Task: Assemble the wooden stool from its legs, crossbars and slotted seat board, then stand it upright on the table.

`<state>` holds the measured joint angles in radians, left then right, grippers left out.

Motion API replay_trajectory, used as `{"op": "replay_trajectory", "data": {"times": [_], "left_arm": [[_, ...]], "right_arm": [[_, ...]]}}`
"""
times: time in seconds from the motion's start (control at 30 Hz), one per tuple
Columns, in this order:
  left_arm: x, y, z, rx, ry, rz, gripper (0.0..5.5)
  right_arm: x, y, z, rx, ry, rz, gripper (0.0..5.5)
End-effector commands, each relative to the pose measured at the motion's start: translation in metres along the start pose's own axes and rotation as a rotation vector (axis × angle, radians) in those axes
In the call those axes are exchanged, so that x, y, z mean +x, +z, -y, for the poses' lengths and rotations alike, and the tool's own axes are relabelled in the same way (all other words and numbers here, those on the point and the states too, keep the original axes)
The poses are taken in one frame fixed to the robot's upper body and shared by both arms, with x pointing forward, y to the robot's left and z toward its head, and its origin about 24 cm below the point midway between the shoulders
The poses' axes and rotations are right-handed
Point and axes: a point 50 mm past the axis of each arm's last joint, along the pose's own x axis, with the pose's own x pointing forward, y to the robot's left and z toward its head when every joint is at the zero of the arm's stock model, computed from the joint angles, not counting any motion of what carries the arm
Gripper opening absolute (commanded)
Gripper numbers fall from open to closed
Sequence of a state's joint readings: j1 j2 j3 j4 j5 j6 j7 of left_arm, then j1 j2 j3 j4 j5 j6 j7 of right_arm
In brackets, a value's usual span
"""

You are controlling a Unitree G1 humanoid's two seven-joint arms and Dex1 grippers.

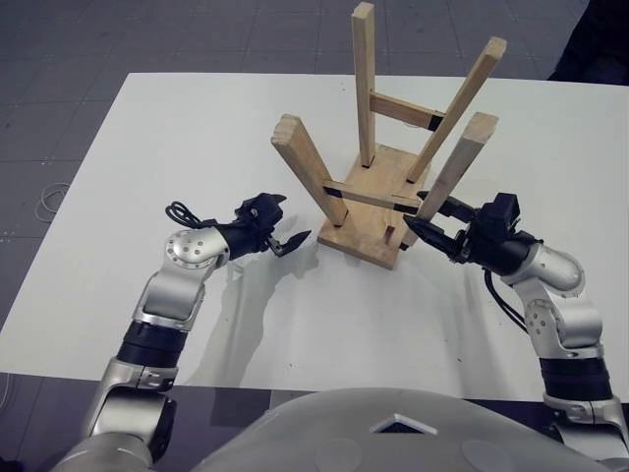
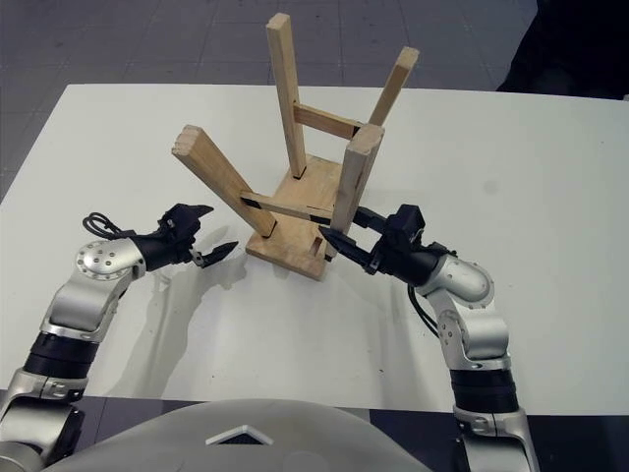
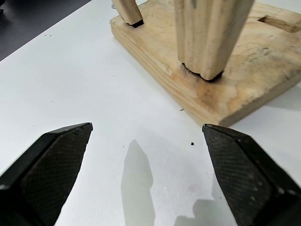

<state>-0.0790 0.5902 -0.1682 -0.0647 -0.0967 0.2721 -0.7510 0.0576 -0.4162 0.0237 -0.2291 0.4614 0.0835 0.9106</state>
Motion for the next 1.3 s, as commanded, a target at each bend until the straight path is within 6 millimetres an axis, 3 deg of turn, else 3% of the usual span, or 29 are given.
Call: {"op": "replay_trajectory", "data": {"times": [0.03, 0.2, 0.4, 0.57, 0.87, 1.13, 1.3], "left_arm": [[-0.011, 0.002, -0.004, 0.023, -0.028, -0.025, 4.34], [0.002, 0.011, 0.001, 0.022, -0.015, 0.009, 4.34], [0.003, 0.012, 0.009, 0.024, -0.032, 0.046, 4.34], [0.002, 0.009, 0.012, 0.043, -0.046, 0.040, 4.34], [0.020, 0.004, 0.015, 0.155, -0.014, -0.005, 4.34], [0.028, 0.002, 0.009, 0.171, 0.081, -0.002, 4.34], [0.032, 0.006, 0.005, 0.158, 0.128, 0.019, 4.34]], "right_arm": [[0.001, 0.001, -0.010, -0.024, -0.014, 0.026, 2.04], [-0.005, 0.005, -0.006, -0.070, -0.051, 0.024, 2.04], [-0.014, 0.004, -0.005, -0.093, -0.146, 0.019, 2.04], [-0.011, 0.000, -0.007, -0.076, -0.143, 0.028, 2.04], [-0.007, 0.004, -0.003, -0.072, -0.128, 0.045, 2.04], [-0.008, 0.011, 0.004, -0.059, -0.163, 0.056, 2.04], [-0.012, 0.004, 0.001, -0.045, -0.185, 0.047, 2.04]]}}
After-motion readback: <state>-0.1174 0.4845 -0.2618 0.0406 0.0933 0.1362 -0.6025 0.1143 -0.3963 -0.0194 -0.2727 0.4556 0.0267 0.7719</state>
